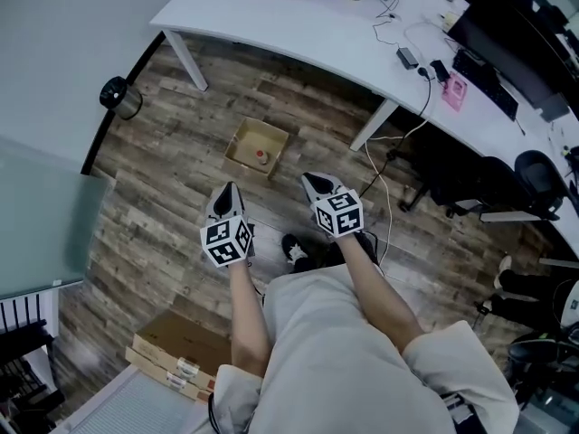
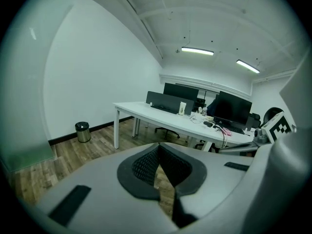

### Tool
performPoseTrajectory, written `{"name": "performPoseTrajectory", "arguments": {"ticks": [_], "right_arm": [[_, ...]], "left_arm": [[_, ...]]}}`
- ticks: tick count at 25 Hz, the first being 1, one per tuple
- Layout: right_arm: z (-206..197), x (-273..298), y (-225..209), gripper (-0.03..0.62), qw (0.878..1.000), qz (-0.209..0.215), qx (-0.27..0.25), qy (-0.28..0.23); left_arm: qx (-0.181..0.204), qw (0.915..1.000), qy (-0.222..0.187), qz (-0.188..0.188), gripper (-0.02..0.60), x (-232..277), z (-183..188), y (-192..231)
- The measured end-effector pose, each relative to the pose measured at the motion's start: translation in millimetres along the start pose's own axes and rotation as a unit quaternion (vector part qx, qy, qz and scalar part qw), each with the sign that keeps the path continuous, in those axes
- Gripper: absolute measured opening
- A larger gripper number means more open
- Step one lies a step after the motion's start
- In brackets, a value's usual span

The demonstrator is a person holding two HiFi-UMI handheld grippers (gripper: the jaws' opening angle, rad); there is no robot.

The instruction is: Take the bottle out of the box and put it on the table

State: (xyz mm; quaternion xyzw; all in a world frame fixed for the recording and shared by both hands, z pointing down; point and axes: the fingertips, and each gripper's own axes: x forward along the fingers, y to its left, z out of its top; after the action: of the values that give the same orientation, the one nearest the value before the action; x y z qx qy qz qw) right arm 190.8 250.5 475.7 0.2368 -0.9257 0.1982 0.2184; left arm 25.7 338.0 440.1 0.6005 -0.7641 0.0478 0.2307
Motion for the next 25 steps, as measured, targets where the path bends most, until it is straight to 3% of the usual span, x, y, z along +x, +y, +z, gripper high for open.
{"name": "performPoseTrajectory", "arguments": {"ticks": [7, 10, 19, 25], "right_arm": [[15.3, 0.4, 1.3, 0.038, 0.999, -0.001, -0.018, -0.027], [22.6, 7.2, 0.9, 0.04, 0.999, -0.006, -0.007, -0.049], [31.3, 36.6, -34.0, 0.04, 0.997, -0.027, 0.053, -0.049], [49.4, 84.5, -44.2, 0.04, 0.997, -0.012, 0.059, -0.047]], "left_arm": [[-0.022, 0.9997, -0.008, 0.002, 0.014, -1.1, -0.7, 5.4], [-0.02, 0.9998, -0.004, 0.001, 0.014, 1.0, -2.2, 10.1], [-0.005, 0.9998, 0.0, 0.018, 0.014, 10.9, 20.9, 38.7], [-0.002, 0.9995, 0.019, 0.026, 0.014, 45.6, 23.6, 61.9]]}}
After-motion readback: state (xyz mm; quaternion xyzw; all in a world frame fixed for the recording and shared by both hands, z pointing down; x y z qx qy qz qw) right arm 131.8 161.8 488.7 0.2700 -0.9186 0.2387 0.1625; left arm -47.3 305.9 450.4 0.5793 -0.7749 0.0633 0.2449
